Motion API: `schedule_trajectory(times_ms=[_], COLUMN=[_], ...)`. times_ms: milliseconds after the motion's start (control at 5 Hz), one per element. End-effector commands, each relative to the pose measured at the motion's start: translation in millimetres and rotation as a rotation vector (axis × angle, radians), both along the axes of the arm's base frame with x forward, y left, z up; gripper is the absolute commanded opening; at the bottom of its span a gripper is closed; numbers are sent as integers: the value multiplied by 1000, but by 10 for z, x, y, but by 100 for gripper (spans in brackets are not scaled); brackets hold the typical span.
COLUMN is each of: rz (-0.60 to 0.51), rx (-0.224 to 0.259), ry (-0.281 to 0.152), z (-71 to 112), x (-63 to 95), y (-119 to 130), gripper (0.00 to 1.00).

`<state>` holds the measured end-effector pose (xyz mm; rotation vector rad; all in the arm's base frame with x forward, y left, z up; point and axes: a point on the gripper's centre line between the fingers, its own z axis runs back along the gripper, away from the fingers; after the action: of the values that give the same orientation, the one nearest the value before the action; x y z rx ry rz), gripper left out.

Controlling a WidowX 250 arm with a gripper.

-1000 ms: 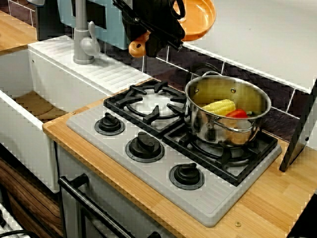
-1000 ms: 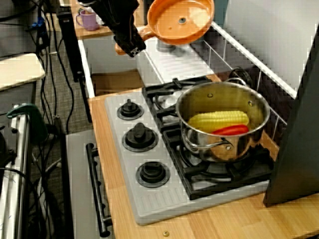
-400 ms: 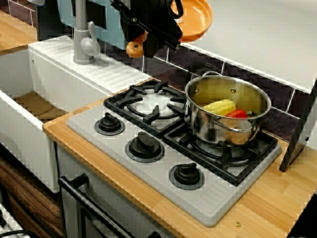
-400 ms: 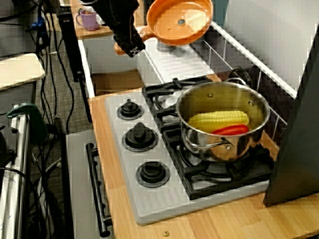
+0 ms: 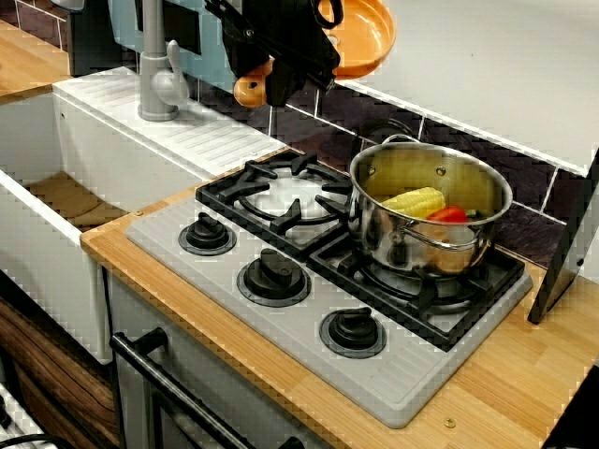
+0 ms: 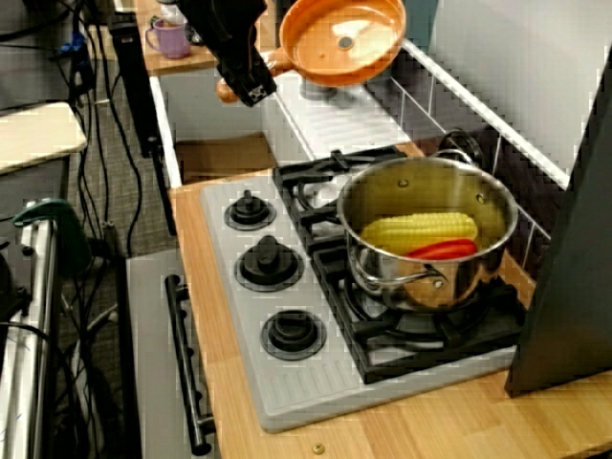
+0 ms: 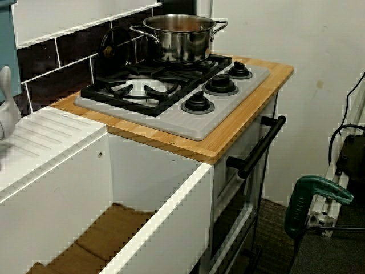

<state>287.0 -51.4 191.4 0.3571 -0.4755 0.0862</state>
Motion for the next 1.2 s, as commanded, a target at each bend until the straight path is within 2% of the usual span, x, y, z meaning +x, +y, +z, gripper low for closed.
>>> schedule_trajectory(times_ms=[0, 400, 600, 1000], rz=[6, 7, 9, 17], rx=[-53, -89, -93, -68], ry=[-58, -58, -54, -66], z=[323, 487, 503, 518], x=[-15, -22, -13, 99], y=[74, 107, 117, 82], gripper=[0, 0, 0, 0])
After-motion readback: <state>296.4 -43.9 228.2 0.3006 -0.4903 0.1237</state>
